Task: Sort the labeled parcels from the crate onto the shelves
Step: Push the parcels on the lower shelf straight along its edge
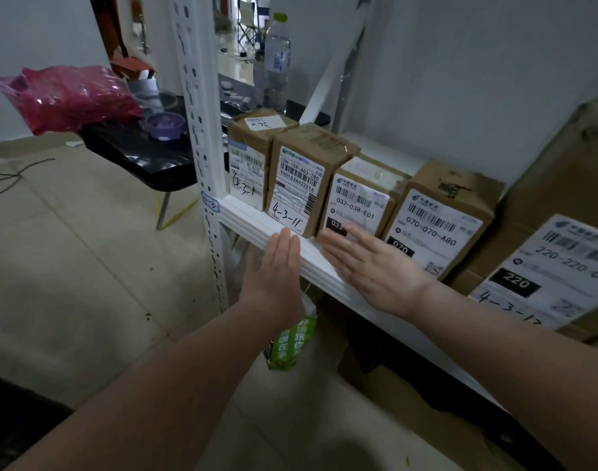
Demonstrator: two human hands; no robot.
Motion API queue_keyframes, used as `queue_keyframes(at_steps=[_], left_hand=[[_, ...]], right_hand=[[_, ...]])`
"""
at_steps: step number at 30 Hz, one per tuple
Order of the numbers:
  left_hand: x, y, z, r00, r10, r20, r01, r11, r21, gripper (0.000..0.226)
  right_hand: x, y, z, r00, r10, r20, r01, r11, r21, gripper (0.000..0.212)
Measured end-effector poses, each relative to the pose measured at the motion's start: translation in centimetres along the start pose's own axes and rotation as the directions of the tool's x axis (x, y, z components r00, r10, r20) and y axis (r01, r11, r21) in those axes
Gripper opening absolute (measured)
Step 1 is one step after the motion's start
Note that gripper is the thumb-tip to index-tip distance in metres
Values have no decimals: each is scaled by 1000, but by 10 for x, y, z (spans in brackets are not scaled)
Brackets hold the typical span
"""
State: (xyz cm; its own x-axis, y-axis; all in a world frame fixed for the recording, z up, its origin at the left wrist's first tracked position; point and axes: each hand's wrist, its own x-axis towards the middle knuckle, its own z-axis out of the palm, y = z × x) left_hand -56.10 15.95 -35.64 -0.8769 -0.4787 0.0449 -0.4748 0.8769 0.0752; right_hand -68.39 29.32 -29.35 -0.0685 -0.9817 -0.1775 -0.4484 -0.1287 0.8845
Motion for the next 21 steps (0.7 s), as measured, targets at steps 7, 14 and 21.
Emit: queue_keyframes(at_steps=[7,14,21], left_hand=[[2,1,-4,998,-20,59,18,999,29,107],[-4,21,-11,996,-55,75,53,998,25,98],[-25,58,-8,993,61,101,-55,997,-62,91]], right_hand=[[-8,-5,-2,999,51,-19,-51,999,19,64],[-66,-15,10,999,51,-17,-50,999,13,61],[-79,-11,19,992,117,-55,-113,991,71,56]])
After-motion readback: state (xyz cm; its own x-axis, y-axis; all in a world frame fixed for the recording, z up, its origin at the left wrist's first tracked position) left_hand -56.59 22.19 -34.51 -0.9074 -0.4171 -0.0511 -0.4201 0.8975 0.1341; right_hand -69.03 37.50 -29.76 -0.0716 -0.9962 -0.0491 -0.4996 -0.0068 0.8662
